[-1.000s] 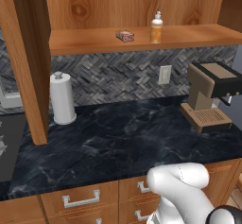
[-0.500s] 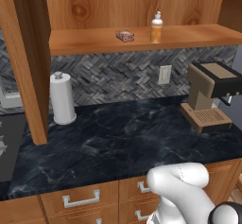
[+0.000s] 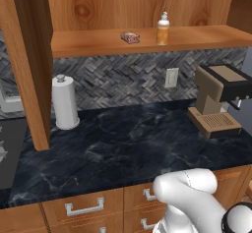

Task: Pick up the soap dispenser and bar soap from the sink, and place them back in the cabinet, and close the cabinet doors.

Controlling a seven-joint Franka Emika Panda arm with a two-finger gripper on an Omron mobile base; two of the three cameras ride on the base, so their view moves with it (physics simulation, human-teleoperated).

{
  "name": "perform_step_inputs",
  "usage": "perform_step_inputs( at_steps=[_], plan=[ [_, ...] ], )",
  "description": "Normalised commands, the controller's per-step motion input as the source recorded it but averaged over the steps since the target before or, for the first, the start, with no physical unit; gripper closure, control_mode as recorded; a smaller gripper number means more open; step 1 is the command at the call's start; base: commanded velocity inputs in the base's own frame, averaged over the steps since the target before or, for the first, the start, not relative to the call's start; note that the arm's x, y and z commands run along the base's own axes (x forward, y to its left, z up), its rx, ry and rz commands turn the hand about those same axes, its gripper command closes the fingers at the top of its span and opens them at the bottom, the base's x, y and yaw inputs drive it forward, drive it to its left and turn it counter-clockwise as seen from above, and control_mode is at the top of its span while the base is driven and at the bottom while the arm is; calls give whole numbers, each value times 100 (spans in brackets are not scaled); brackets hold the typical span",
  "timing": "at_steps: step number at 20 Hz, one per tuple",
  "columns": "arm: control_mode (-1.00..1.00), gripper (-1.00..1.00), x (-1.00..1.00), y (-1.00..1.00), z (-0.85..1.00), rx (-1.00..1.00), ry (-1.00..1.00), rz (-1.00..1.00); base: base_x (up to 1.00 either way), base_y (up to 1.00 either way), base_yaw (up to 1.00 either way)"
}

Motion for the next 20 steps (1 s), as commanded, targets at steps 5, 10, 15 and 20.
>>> perform_step_inputs(
  at_steps=[5, 10, 15, 20],
  plan=[
    [-100, -100, 0, -21, 0, 0, 0, 0, 0, 0, 0],
    [-100, -100, 0, -15, 0, 0, 0, 5, 0, 0, 0],
    [-100, -100, 0, -9, 0, 0, 0, 15, 0, 0, 0],
    [-100, -100, 0, -11, 0, 0, 0, 17, 0, 0, 0]
  ],
)
